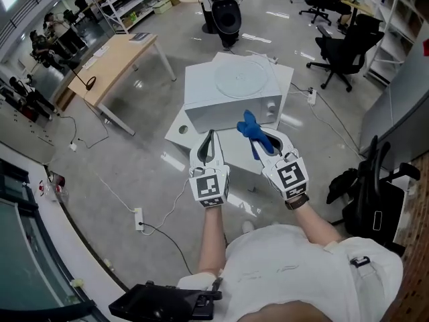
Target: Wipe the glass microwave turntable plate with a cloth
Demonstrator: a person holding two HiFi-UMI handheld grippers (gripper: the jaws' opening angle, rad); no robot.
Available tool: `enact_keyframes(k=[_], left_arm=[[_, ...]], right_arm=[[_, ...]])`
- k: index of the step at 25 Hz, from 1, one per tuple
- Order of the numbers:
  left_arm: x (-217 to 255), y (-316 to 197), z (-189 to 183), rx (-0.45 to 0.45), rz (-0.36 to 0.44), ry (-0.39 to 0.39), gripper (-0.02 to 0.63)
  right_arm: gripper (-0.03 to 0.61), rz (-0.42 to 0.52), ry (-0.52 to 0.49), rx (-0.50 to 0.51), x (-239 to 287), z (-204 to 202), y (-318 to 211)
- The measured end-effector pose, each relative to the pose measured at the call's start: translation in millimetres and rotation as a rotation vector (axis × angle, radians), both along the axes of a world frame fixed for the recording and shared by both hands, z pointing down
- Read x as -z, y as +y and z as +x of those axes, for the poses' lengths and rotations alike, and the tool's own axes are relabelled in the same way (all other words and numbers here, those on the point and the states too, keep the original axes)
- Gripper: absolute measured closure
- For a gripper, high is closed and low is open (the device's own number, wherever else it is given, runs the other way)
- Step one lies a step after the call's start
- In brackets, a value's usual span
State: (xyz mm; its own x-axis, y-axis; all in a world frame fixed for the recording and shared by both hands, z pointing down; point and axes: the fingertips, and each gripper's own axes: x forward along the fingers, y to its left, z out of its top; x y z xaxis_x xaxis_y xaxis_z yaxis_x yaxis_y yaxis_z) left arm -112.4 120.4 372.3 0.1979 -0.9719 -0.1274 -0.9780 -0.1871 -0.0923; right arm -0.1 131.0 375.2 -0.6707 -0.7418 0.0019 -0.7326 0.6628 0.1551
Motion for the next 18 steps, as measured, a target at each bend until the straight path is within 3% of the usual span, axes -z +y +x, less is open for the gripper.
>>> enact_keyframes(k=[3,18], left_arm=[[7.1,3.5,10.4,0.002,0.016,-0.006,0.612],[-13.8,12.3,72.1,-0.07,-0.068,-0.096,0.612]], right_arm=[[0.506,-0.013,-0.003,-0.009,-4.0,13.0,1.4],[0.506,-0.109,-0.011,0.023,-38.5,52.2,13.4]])
